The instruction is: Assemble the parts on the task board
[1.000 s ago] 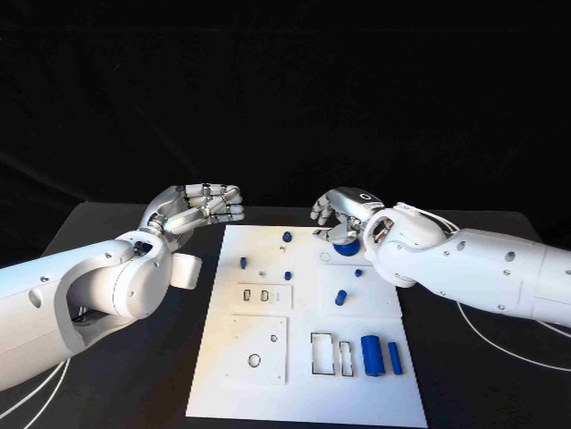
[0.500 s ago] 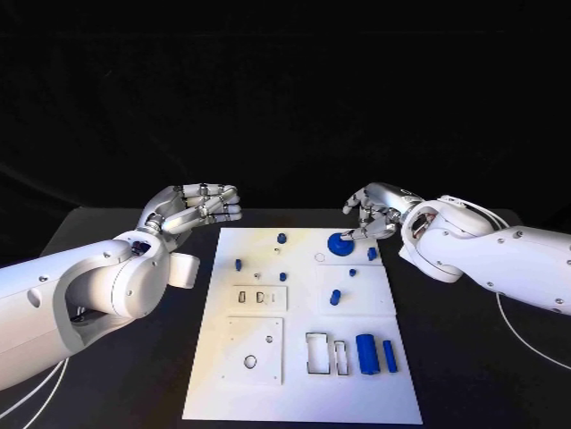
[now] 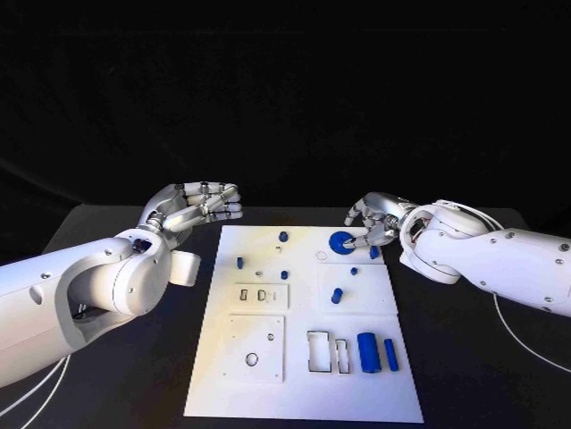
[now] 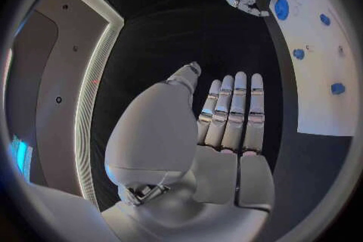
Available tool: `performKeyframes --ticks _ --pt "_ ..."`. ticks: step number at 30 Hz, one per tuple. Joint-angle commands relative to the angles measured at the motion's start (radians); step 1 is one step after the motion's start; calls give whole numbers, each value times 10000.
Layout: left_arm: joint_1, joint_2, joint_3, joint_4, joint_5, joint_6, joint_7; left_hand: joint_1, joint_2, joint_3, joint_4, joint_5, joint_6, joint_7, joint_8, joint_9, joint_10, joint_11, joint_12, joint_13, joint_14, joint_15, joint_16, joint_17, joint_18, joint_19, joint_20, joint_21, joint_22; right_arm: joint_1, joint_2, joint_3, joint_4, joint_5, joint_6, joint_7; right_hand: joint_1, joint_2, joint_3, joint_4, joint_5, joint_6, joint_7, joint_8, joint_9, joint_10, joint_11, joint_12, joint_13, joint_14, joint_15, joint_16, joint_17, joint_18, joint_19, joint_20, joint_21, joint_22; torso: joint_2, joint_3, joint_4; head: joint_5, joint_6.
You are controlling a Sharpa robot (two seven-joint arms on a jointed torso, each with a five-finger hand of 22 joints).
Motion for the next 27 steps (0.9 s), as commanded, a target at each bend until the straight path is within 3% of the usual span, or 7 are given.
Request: performKeyframes --ticks 1,15,27 --pt "11 11 8 19 1 181 49 33 -39 30 -55 -3 -85 5 -59 -1 -3 62 -52 -1 -7 78 -51 13 104 9 48 -57 -9 -44 73 -5 -61 -23 332 23 17 110 107 -18 77 -2 38 98 23 223 -5 321 313 977 78 75 2324 -154 110 -12 86 69 3 -1 2 4 -20" --pt "11 15 8 14 1 188 48 33 -39 30 -55 -3 -85 5 -59 -1 -3 62 -52 -1 -7 78 -51 13 104 9 48 -57 -9 -175 336 -17 -291 -18 337 32 184 407 544 -56 272 213 -14 380 41 657 -52 1089 1073 1036 47 142 2605 -220 268 -36 349 437 4 10 0 12 -31" --pt "11 21 8 10 1 196 45 33 -38 43 -64 -3 -84 6 -62 3 4 65 -73 2 -2 82 -78 19 105 6 53 -72 -22 -226 476 -22 -560 -33 321 -62 219 455 663 -61 286 231 -16 395 21 740 -57 1207 1198 1041 42 147 2626 -226 278 -41 369 471 11 19 -5 49 -51"
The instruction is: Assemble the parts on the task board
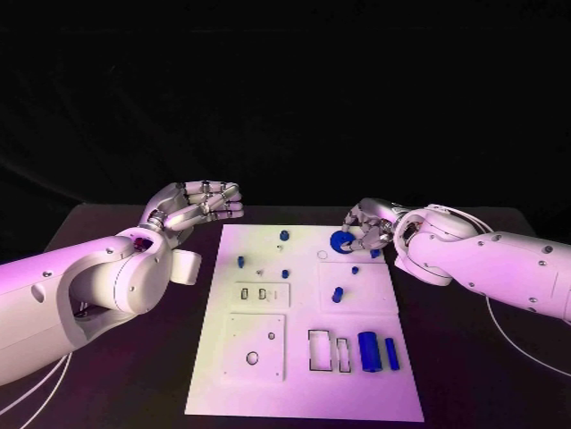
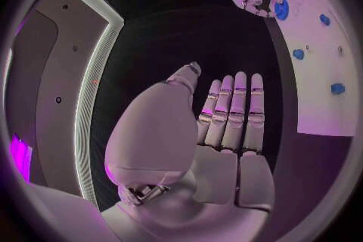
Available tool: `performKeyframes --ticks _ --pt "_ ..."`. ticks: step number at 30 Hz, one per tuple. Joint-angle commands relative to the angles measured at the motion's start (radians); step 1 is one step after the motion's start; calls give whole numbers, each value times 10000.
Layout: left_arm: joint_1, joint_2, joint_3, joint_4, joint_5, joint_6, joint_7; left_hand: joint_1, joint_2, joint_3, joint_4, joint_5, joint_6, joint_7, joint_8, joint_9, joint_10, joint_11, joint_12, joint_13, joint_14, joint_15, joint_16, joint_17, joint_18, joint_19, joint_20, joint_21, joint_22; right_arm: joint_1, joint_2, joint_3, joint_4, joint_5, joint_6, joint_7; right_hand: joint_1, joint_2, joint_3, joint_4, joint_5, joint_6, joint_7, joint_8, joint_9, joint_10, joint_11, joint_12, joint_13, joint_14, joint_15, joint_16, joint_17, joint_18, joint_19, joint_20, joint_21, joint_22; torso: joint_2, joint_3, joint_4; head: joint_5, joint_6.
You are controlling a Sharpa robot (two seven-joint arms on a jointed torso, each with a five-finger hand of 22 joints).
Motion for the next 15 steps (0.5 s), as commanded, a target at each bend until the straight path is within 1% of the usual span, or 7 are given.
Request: performKeyframes --ticks 1,4,6,8,12,15 --pt "11 22 8 15 0 179 52 33 -38 25 -46 -3 -84 6 -62 3 4 65 -37 2 -2 82 -44 17 106 6 53 -36 -16 -26 47 -6 -80 -48 130 -68 12 98 119 -21 57 74 -4 49 -28 84 -2 68 715 1041 41 52 2629 -73 81 11 24 16 4 8 -3 15 -29" --pt "11 20 8 13 0 182 47 33 -38 25 -46 -3 -84 6 -62 3 4 65 -37 2 -2 82 -44 17 106 6 53 -36 -16 -42 76 -7 -123 -73 123 -78 45 106 178 -29 65 77 -3 51 -40 94 -2 89 736 1041 41 52 2629 -75 86 9 33 32 5 10 -2 25 -34" --pt "11 18 8 10 0 183 42 33 -38 25 -46 -3 -84 6 -62 3 4 65 -37 2 -2 82 -44 17 106 6 53 -36 -16 -54 92 -8 -142 -109 111 -89 104 129 291 -38 51 96 -2 60 -60 123 -2 139 787 1041 41 52 2629 -77 88 7 40 47 0 4 -6 28 -41" --pt "11 16 8 7 0 185 38 33 -38 25 -46 -3 -84 6 -62 3 4 65 -37 2 -2 82 -44 17 106 6 53 -36 -16 -64 103 -9 -154 -142 93 -99 175 119 504 -39 -192 123 3 65 -105 132 3 173 820 1041 43 52 2629 -80 92 7 54 79 -4 2 -7 25 -46" --pt "11 15 8 7 0 190 32 33 -38 25 -46 -3 -84 6 -62 3 4 65 -37 2 -2 82 -44 17 106 6 53 -36 -16 -75 113 -10 -148 -259 28 -126 238 94 798 -38 -320 264 -19 119 -144 206 -14 281 933 1041 34 52 2629 -87 107 3 82 133 -3 2 -11 25 -47" --pt "11 14 8 9 0 193 27 33 -38 25 -46 -3 -84 6 -62 3 4 65 -37 2 -2 82 -44 17 106 6 53 -36 -16 -84 112 -11 -119 -382 -117 -161 238 48 1194 -23 -429 656 -118 288 -148 315 -94 421 1081 1041 -26 52 2629 -87 119 -37 102 181 -5 1 -18 27 -49"
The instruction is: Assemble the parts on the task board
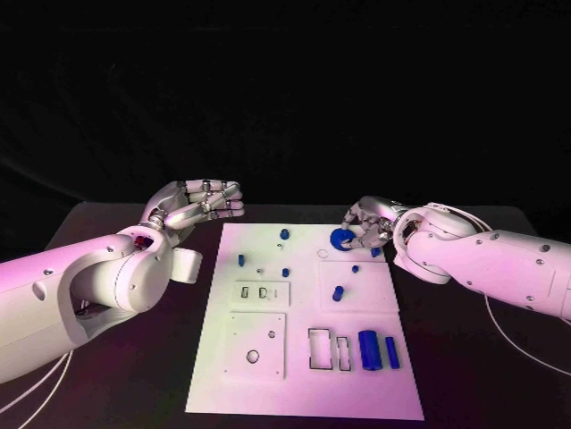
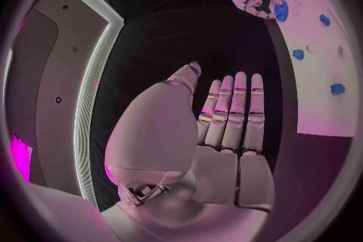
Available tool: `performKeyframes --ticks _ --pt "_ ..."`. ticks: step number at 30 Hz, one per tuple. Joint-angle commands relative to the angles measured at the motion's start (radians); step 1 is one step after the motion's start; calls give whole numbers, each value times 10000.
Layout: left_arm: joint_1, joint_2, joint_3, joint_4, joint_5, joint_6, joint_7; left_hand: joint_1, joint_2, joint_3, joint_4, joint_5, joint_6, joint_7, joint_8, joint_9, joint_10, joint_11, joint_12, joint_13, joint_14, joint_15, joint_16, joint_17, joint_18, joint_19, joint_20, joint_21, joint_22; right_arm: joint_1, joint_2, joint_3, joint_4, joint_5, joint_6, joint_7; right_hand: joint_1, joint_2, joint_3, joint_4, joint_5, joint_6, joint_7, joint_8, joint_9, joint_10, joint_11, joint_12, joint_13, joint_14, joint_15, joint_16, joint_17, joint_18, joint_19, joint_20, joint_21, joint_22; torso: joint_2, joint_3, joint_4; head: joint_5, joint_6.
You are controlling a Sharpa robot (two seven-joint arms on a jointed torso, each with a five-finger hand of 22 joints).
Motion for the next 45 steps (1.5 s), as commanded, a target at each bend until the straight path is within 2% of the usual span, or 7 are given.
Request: performKeyframes --ticks 1,8,13,19,26,33,45 --pt "11 14 8 17 1 178 36 33 -38 13 -35 -3 -84 6 -62 3 3 65 -36 2 -2 82 -35 10 105 6 53 -34 -9 -56 -1 -30 17 -335 -94 -166 61 45 339 4 -183 465 -134 247 75 157 -83 146 1180 1041 -85 57 2630 -87 52 -79 58 37 -4 -3 -7 -1 -10" --pt "11 8 8 10 1 186 32 31 -35 19 -36 -4 -86 8 -65 5 6 66 -45 3 1 83 -48 13 105 5 55 -41 -15 -65 -62 -30 287 -885 -1078 -139 44 -120 1122 -58 -318 860 -317 424 117 400 -253 413 1481 1041 -245 57 2630 -113 110 -240 122 166 -9 -5 -3 2 -1" --pt "11 9 8 -7 1 192 33 32 -28 27 -38 -4 -86 7 -66 6 8 67 -51 3 3 84 -56 14 106 5 57 -45 -19 -31 -167 -21 868 -1844 -1830 -318 -86 -239 1364 -34 -397 915 -334 435 119 479 -272 502 1585 1041 -265 57 2630 -123 134 -265 143 211 -18 -4 -17 26 21" --pt "11 31 8 -41 1 195 35 32 -28 27 -38 -4 -86 7 -66 6 8 67 -51 3 3 84 -56 14 106 5 57 -45 -19 87 -139 -13 1514 -2678 -2129 -610 -223 -362 1566 -21 -485 948 -349 432 120 514 -283 539 1630 1041 -276 57 2630 -133 161 -279 168 258 -24 -9 -3 10 53" --pt "11 53 8 -46 1 205 29 32 -28 27 -38 -4 -86 7 -66 6 8 67 -51 3 3 84 -56 14 106 5 57 -45 -19 122 301 -17 1908 -3153 -2026 -801 -285 -430 1674 -24 -526 930 -343 407 111 518 -282 542 1637 1041 -278 57 2630 -133 163 -283 162 263 -2 -11 19 34 53" --pt "11 72 8 -42 1 213 25 32 -28 27 -38 -4 -86 7 -66 6 8 67 -51 3 3 84 -56 14 106 5 57 -45 -19 52 996 -63 1755 -3385 -1838 -907 -356 -499 1809 -28 -551 870 -317 347 90 502 -263 523 1619 1041 -267 57 2630 -130 155 -280 140 252 11 -19 30 41 37" --pt "12 85 8 -16 1 224 15 32 -28 27 -38 -4 -86 7 -66 6 8 67 -51 3 3 84 -56 14 106 5 57 -45 -19 -177 1963 -147 902 -3456 -1529 -954 -431 -559 1948 -37 -561 809 -284 280 67 494 -235 515 1615 1041 -247 57 2630 -125 140 -268 108 231 21 -17 29 57 -17"
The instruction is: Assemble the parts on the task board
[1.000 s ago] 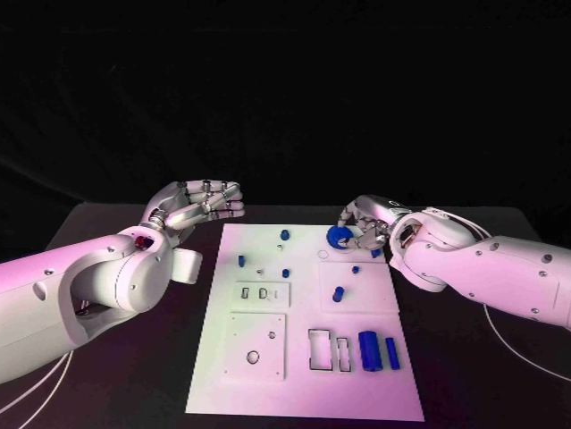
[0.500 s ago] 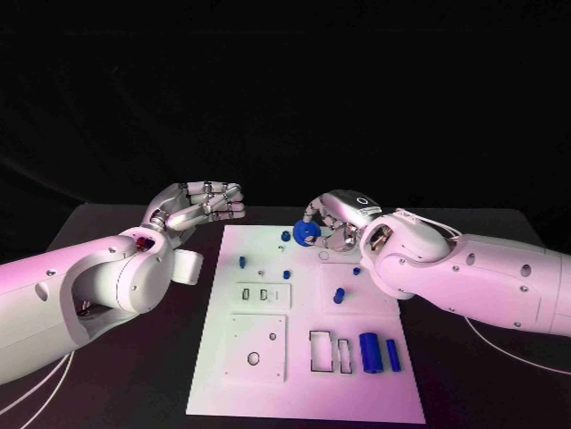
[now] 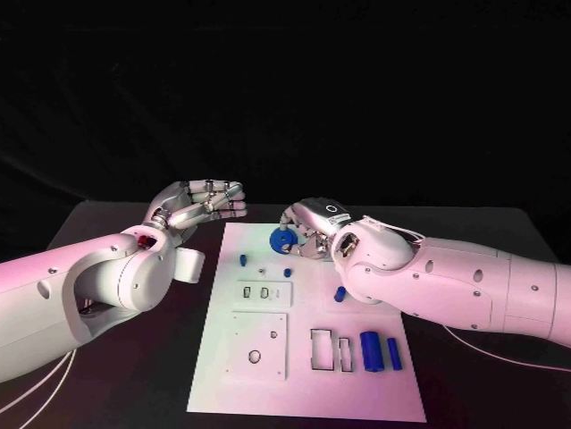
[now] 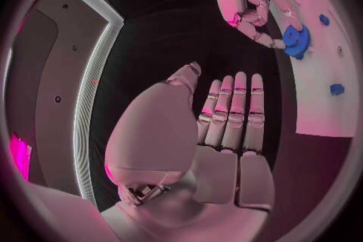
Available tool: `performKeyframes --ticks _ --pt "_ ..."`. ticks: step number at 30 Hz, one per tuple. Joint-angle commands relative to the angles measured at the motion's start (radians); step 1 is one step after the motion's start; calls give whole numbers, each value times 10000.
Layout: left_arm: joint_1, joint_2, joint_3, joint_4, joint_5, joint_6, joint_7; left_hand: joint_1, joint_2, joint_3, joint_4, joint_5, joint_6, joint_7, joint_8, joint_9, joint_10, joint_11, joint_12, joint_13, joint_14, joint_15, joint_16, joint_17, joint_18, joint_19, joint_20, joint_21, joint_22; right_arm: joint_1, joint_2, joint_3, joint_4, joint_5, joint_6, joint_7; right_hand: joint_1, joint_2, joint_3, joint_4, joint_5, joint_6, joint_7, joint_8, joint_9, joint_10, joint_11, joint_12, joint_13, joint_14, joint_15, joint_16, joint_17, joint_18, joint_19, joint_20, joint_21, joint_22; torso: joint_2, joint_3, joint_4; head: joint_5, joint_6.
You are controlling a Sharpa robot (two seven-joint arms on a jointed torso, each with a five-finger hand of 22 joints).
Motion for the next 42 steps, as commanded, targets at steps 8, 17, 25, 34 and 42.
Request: performKeyframes --ticks 8,17,25,34,42 --pt "13 17 9 55 1 181 36 32 -28 29 -40 -4 -87 7 -66 6 8 67 -52 4 3 84 -57 9 106 5 56 -46 -10 -70 406 -18 -538 -253 473 -148 -197 -28 132 1 -69 291 -347 -75 57 325 20 -4 1610 1042 -45 60 2634 -123 -24 -19 -18 -34 -16 3 -26 -13 -69" --pt "14 27 9 60 1 190 30 34 -22 50 -52 -27 -80 5 -66 13 23 66 -72 7 15 86 -91 18 109 6 61 -62 -26 -147 640 -39 -966 -230 566 -34 -308 -109 250 -13 -101 176 -295 -181 19 286 65 -47 1567 1042 -8 60 2634 -113 -51 11 -71 -70 -20 12 -3 7 -92" --pt "14 47 9 47 1 193 27 34 -22 50 -52 -27 -80 5 -66 13 23 66 -72 7 15 86 -91 18 109 6 61 -62 -26 -222 739 -49 -1063 -168 598 89 -377 -166 279 -15 -133 139 -271 -220 4 272 87 -62 1552 1042 12 60 2634 -110 -60 28 -89 -80 -16 21 -21 53 -121" --pt "14 51 9 36 1 192 24 34 -22 50 -52 -27 -80 5 -66 13 23 66 -72 7 15 86 -91 18 109 6 61 -62 -26 -237 754 -51 -1101 -121 574 151 -522 -321 278 -24 -199 95 -236 -280 -15 275 122 -55 1562 1042 44 60 2634 -113 -51 61 -90 -59 -20 24 -18 49 -132" --pt "14 53 9 29 1 189 21 29 -23 56 -54 -35 -77 5 -66 16 30 66 -78 8 20 86 -105 22 109 7 62 -69 -33 -241 754 -52 -1147 -104 528 117 -653 -384 261 -2 -285 14 -203 -352 -40 228 152 -107 1506 1042 69 60 2634 -104 -69 85 -129 -86 -22 21 -20 38 -127"
